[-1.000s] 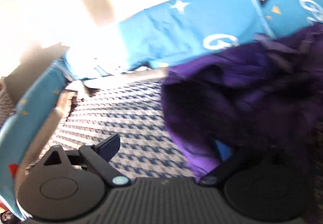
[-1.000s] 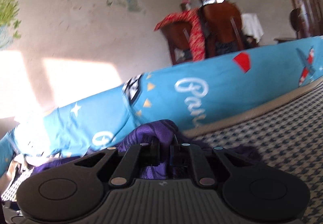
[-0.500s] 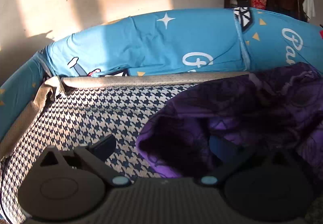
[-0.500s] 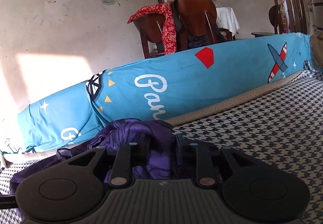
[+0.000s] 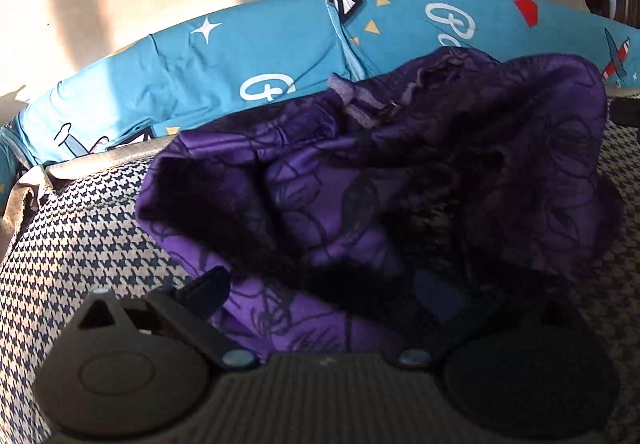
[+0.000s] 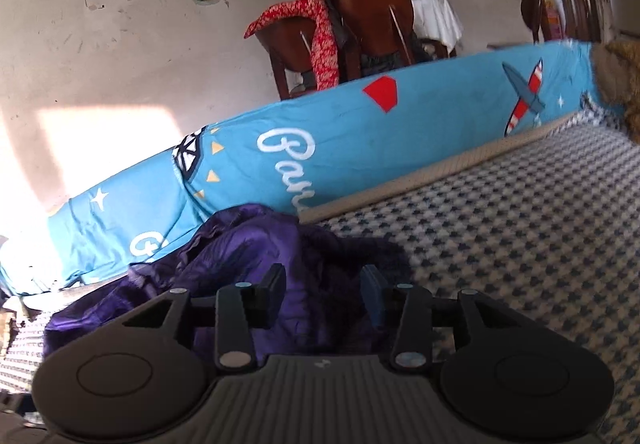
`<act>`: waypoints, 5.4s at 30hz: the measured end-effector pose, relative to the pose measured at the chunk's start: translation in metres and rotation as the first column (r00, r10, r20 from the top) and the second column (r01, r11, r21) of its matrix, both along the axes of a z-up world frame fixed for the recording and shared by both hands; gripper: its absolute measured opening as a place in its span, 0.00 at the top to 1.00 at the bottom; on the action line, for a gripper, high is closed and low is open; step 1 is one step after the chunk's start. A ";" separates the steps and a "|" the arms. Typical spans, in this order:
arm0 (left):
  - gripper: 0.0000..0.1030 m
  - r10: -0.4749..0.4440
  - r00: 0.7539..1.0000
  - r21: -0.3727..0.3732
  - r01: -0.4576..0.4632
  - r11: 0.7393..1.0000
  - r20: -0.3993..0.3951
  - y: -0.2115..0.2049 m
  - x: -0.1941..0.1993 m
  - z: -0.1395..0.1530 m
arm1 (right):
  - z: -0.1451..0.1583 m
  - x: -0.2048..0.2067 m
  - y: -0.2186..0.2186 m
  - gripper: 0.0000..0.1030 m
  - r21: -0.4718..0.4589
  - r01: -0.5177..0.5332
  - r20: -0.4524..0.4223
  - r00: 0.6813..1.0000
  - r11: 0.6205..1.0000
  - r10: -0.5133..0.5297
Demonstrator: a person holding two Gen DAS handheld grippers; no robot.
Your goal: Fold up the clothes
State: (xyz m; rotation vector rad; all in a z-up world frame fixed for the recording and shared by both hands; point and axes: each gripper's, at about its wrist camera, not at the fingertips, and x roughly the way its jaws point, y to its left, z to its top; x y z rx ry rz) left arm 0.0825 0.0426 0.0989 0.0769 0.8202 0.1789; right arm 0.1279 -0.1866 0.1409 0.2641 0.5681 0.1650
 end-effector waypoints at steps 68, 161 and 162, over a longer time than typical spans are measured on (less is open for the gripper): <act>0.00 0.147 0.972 -0.036 -0.156 0.987 -0.185 0.061 -0.008 -0.051 | -0.052 -0.034 0.086 0.64 -0.136 -0.398 -0.063 0.917 0.907 0.393; 0.00 0.386 0.922 -0.134 -0.379 0.915 0.027 0.178 0.013 0.049 | -0.092 -0.044 0.242 0.85 0.073 -0.814 -0.091 0.570 0.577 0.816; 0.00 0.392 0.919 -0.122 -0.386 0.915 0.037 0.181 0.011 0.051 | -0.092 -0.047 0.244 0.85 0.088 -0.832 -0.087 0.541 0.547 0.837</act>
